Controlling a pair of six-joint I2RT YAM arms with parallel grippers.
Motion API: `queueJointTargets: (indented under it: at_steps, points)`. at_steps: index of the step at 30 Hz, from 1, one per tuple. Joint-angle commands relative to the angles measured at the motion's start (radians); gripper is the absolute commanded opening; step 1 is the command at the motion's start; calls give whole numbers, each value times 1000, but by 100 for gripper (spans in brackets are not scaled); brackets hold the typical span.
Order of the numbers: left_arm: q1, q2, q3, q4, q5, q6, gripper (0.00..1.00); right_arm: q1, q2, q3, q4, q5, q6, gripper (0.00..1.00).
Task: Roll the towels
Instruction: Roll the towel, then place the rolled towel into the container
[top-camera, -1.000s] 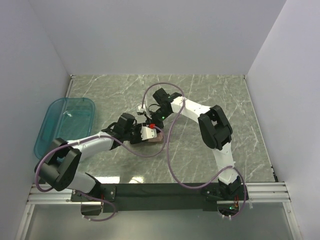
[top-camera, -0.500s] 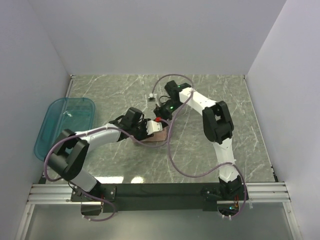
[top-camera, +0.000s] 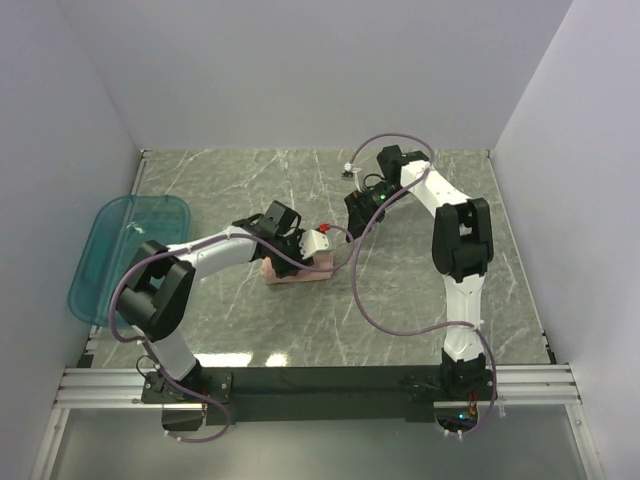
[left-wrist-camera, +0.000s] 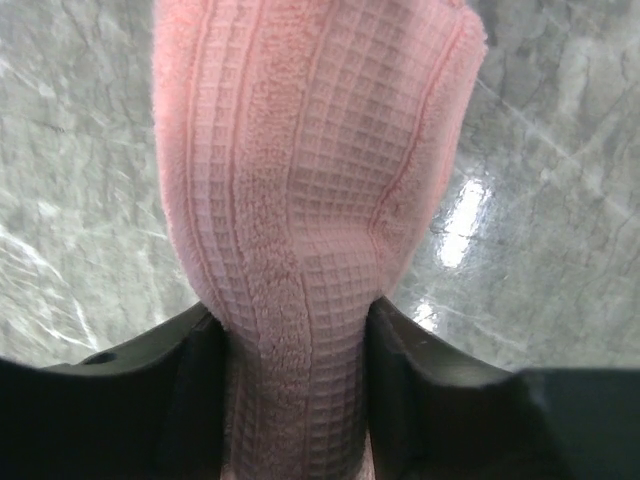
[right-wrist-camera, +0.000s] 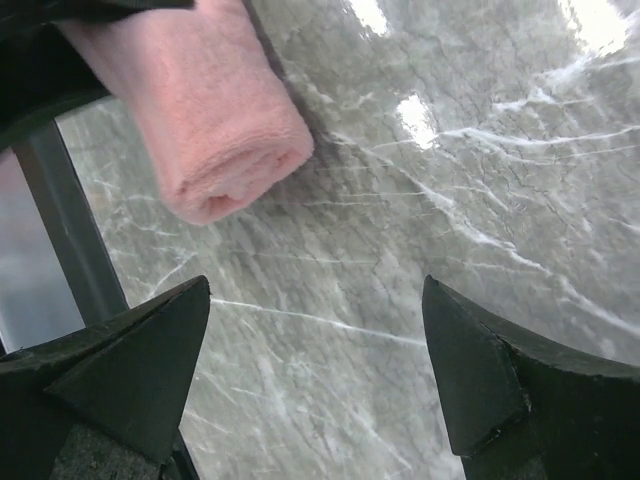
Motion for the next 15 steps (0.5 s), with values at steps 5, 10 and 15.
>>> queueJointTargets:
  at_steps: [5, 10, 15]
  points:
    - [33, 130, 9, -373, 5, -127, 1, -47, -92, 21, -12, 15, 37, 93]
    - [157, 32, 149, -423, 117, -291, 1, -72, -121, 8, 10, 31, 73, 94]
    - [365, -100, 275, -457, 275, -457, 0, -89, -162, -28, 33, 46, 93, 95]
